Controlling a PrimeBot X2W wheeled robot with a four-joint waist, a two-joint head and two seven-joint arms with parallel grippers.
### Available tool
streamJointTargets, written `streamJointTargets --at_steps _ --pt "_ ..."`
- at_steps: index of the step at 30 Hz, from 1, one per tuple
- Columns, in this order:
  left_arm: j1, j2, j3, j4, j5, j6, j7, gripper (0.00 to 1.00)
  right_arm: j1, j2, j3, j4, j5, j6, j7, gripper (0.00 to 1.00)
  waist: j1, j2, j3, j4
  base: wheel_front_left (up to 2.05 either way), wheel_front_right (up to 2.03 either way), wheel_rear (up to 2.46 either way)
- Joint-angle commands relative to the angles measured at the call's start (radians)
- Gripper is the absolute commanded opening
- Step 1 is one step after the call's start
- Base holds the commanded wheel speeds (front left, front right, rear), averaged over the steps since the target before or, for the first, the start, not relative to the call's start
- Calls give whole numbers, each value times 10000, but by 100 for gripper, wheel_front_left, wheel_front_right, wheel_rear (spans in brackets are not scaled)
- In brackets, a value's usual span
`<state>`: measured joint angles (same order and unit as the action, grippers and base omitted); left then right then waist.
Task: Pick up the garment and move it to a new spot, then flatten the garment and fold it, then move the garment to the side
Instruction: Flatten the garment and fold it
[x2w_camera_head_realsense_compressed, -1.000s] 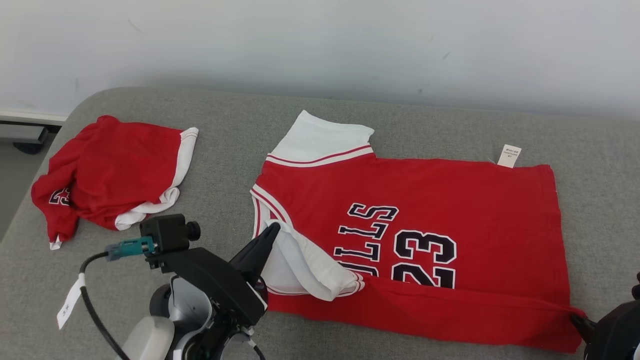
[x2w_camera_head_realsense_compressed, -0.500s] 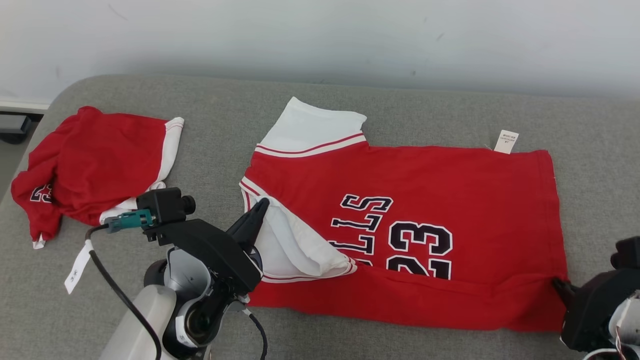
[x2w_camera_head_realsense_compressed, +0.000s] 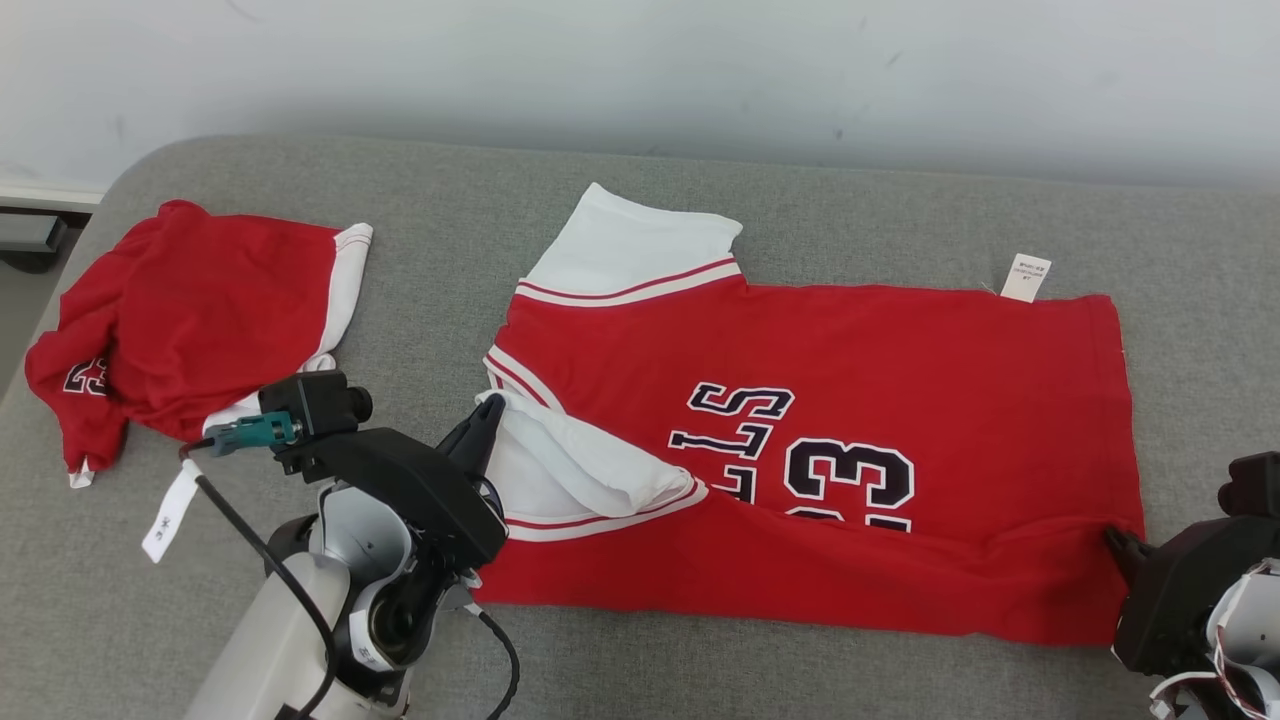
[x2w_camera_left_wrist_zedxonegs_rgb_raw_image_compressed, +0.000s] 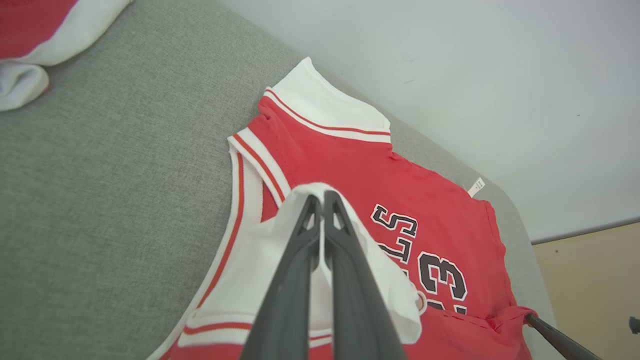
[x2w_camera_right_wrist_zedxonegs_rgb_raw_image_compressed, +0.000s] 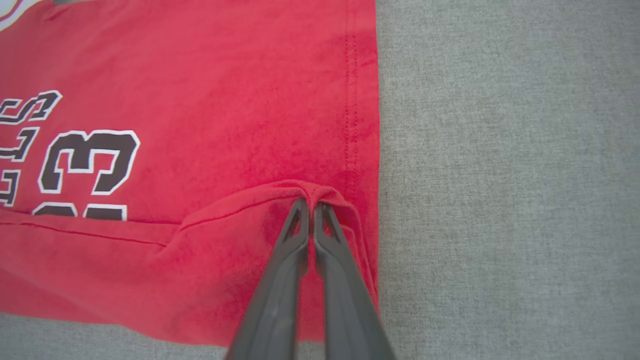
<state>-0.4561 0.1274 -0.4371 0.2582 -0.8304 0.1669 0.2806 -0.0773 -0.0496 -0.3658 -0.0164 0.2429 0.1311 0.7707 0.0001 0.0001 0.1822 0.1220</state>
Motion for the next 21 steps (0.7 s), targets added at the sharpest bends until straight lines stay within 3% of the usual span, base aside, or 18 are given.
streamJointTargets --at_steps 1,13,14,15,16,21 --pt "-134 -3 -12 138 -33 -79 -93 0 -146 -20 65 49 -97 -7 -148 0 -1 -1 14 -9 0 0 0" --pt "-265 -44 -121 745 95 -96 -291 0 -465 -20 2 393 -190 -7 -1128 0 -1 -1 1 -69 0 0 0" --pt "-291 -38 -93 793 151 -72 -379 4 -492 -19 -10 477 -193 -7 -1177 0 -1 -1 -8 -70 0 0 0" --pt "-314 -33 -94 843 205 -49 -473 42 -531 -22 -30 554 -206 -7 -1231 0 -1 -1 -20 -73 0 0 0" --pt "-323 -38 -110 898 230 -55 -532 100 -548 -22 52 601 -339 -7 -1266 100 -1 -1 -30 -74 0 0 0" --pt "-297 34 -170 1086 304 -101 -608 100 -630 -28 464 692 -151 -7 -1829 100 -1 -1 -99 -64 0 0 0"
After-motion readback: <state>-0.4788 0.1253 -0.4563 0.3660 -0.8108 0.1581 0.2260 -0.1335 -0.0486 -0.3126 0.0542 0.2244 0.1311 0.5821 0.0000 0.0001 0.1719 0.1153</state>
